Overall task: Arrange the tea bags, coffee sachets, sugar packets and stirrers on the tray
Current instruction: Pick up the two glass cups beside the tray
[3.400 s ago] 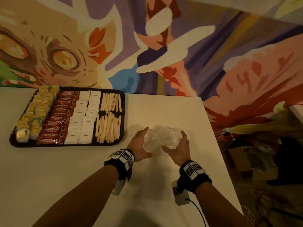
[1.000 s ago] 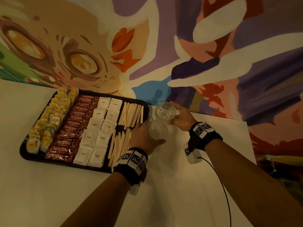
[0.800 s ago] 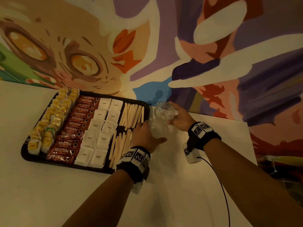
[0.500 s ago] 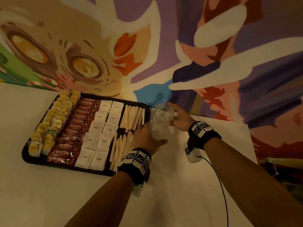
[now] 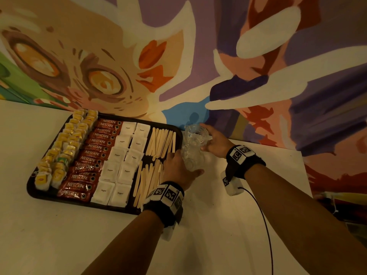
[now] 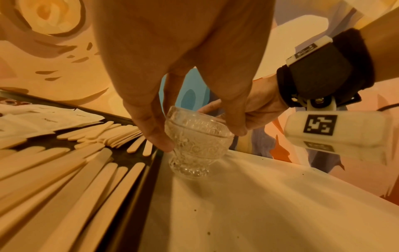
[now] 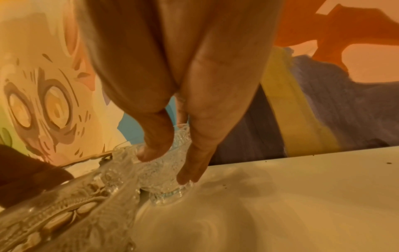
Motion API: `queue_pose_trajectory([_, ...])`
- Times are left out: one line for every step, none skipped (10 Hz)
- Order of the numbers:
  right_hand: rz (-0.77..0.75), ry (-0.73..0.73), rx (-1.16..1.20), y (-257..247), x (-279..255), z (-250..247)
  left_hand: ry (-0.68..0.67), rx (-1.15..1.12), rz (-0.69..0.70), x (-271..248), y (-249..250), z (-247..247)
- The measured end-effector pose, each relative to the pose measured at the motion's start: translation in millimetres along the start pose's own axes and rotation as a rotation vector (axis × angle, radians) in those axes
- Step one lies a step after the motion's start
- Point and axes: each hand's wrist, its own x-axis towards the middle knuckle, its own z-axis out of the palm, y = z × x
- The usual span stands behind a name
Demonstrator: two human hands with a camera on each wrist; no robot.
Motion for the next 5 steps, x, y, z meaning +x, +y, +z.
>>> queue_pose_trajectory([-0.005,-0.012,0.021,-3,0,1,-0.013,-0.017,-0.030,1,-1,0])
queue_pose_trajectory([-0.011,-0.014,0.061,-4,0,1,-0.025,-0.059,-0.088,3,-2,3])
queue_pose_trajectory([-0.010,-0.021,0.071,-5,-5,1,-0.057,-0.057,-0.122,-1,1,0])
queue_pose_trajectory([-0.006,-0.008,0.070,-5,-11,1,-0.067,-0.024,-0.115,-7,5,-11])
queue_pose_trajectory([0.052,0.078,0.091,0,-26,0,-0.094,-0.069,-0.110,-21,12,-33])
